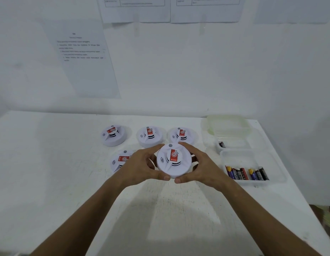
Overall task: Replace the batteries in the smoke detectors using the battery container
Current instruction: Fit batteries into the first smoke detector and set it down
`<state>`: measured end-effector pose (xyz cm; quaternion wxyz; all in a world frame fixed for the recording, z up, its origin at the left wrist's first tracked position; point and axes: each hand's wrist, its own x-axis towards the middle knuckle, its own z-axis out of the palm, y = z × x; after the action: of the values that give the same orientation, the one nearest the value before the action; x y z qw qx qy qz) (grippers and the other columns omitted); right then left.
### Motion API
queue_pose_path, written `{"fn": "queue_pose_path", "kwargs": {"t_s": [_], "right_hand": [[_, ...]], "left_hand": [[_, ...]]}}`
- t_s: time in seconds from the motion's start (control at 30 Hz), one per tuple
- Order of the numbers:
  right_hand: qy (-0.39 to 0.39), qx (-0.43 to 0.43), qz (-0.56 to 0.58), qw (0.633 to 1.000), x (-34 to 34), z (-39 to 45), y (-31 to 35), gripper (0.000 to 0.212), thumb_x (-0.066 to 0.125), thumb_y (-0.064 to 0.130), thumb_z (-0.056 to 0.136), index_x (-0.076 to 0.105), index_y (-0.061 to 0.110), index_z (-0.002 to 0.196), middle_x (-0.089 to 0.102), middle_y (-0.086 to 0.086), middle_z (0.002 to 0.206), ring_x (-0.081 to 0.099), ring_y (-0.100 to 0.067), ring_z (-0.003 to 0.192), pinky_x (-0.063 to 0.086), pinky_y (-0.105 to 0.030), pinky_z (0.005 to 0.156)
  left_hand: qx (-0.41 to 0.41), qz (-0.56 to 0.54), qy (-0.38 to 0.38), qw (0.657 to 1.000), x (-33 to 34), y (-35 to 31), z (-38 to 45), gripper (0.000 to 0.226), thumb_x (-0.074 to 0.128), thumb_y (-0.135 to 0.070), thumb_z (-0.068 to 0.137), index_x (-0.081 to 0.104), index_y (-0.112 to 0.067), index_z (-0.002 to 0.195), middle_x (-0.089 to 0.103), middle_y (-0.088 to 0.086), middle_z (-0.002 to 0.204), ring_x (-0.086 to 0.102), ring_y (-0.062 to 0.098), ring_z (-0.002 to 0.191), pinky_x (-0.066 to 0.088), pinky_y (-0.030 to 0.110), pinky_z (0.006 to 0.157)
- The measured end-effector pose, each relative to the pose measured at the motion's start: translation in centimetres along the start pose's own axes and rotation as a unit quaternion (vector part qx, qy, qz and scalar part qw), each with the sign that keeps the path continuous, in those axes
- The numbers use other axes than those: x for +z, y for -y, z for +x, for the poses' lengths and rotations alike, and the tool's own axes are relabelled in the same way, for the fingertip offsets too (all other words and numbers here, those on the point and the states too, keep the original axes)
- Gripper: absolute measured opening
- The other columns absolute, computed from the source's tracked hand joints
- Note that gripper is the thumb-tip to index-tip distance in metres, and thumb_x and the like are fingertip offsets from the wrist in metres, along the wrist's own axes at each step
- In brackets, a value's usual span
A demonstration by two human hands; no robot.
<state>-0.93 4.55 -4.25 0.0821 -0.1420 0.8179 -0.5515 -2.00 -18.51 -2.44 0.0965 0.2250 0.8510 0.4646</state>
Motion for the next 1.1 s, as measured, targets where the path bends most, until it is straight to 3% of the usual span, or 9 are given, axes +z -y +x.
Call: {"fn": "queue_pose_path", "kwargs": {"t_s": [0.37,0.6,0.93,1.0,1.1], "right_hand": [[-0.012,0.008,-0.035,0.999,0.3,0.7,-1.2,0.099,0.096,0.027,0.054,0.044,0.034,0.138,0.051,0.01,0.132,0.05,-0.01,0.115,0.051,-0.029,0.091],[-0.025,0.007,-0.044,0.999,0.9,1.3,-1.5,0.094,0.095,0.024,0.054,0.044,0.038,0.132,0.049,0.023,0.123,0.05,-0.001,0.107,0.046,-0.013,0.077],[-0.04,0.009,-0.056,0.998,1.7,1.9,-2.5,0.088,0.096,0.02,0.052,0.052,0.037,0.125,0.057,0.022,0.119,0.051,0.003,0.102,0.045,-0.011,0.079],[-0.038,0.016,-0.064,0.997,1.8,2.0,-2.8,0.087,0.097,0.021,0.051,0.054,0.036,0.124,0.06,0.021,0.117,0.052,0.003,0.1,0.046,-0.013,0.078],[-0.03,0.032,-0.084,0.996,2.2,2.0,-3.3,0.091,0.097,0.031,0.048,0.056,0.028,0.129,0.063,0.015,0.119,0.055,0.0,0.103,0.047,-0.024,0.086]], "left_hand": [[-0.009,0.004,-0.008,1.0,0.2,0.7,0.2,0.077,0.088,-0.036,0.064,0.05,-0.045,0.131,0.069,-0.022,0.101,0.061,0.007,0.082,0.056,0.023,0.073],[-0.016,0.012,-0.017,1.0,0.0,1.5,0.5,0.079,0.088,-0.038,0.064,0.05,-0.043,0.132,0.068,-0.025,0.1,0.061,0.006,0.082,0.057,0.024,0.075],[-0.055,0.03,-0.031,0.998,0.4,2.3,0.4,0.076,0.089,-0.037,0.062,0.053,-0.041,0.128,0.066,-0.031,0.086,0.063,-0.004,0.08,0.05,0.01,0.068],[-0.067,0.037,-0.036,0.996,0.7,2.6,0.3,0.075,0.089,-0.038,0.06,0.054,-0.039,0.126,0.067,-0.027,0.089,0.065,-0.002,0.081,0.053,0.012,0.071],[-0.08,0.041,-0.042,0.995,1.3,3.0,0.2,0.075,0.09,-0.039,0.06,0.057,-0.032,0.127,0.07,-0.017,0.099,0.067,0.005,0.086,0.058,0.027,0.081]]}}
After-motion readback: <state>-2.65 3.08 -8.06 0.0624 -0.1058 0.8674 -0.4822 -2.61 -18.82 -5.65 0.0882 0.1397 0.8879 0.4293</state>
